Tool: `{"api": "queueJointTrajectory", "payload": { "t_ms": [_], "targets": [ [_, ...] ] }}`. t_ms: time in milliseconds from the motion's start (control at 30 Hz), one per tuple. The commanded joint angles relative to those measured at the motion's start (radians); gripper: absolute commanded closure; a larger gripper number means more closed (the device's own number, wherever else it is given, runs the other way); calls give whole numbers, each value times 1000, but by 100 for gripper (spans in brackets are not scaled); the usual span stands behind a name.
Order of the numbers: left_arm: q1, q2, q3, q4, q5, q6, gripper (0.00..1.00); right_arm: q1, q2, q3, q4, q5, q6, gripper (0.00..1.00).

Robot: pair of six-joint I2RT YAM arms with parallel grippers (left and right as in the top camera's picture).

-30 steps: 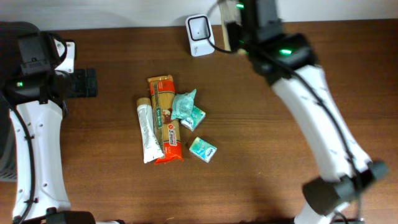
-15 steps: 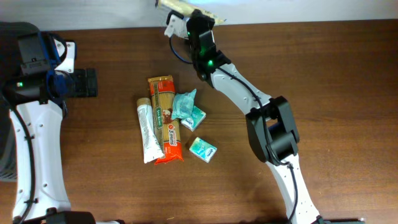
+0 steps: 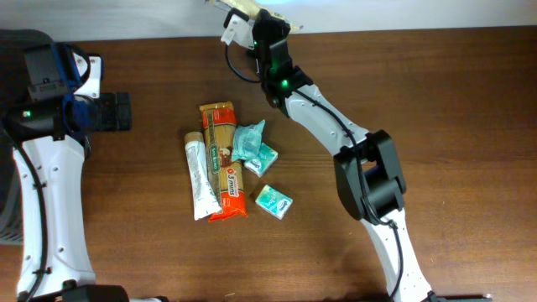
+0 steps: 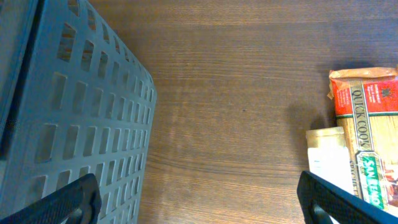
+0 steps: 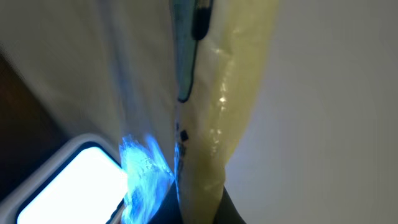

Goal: Scan the item barcode
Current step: 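Lift the snack bag with the right gripper up to the white scanner, then lower the snack bag onto the table's right side and release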

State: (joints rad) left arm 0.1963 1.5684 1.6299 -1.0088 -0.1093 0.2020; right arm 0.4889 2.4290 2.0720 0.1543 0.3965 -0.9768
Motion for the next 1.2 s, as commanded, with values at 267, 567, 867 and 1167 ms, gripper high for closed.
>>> {"api": "queueJointTrajectory", "payload": {
  "t_ms": [267, 567, 867, 1167],
  "targets": [
    [5, -11, 14, 2, -3, 13, 1, -126, -647, 20, -1071, -356, 1062, 96],
    [5, -11, 14, 2, -3, 13, 1, -577, -577, -174, -1553, -606, 1018, 96],
    [5, -11, 14, 2, -3, 13, 1, -728, -352, -353, -1463, -678, 760, 94],
    [5, -11, 14, 2, -3, 13, 1, -721, -326, -282, -1529, -705, 695, 35]
  ]
}}
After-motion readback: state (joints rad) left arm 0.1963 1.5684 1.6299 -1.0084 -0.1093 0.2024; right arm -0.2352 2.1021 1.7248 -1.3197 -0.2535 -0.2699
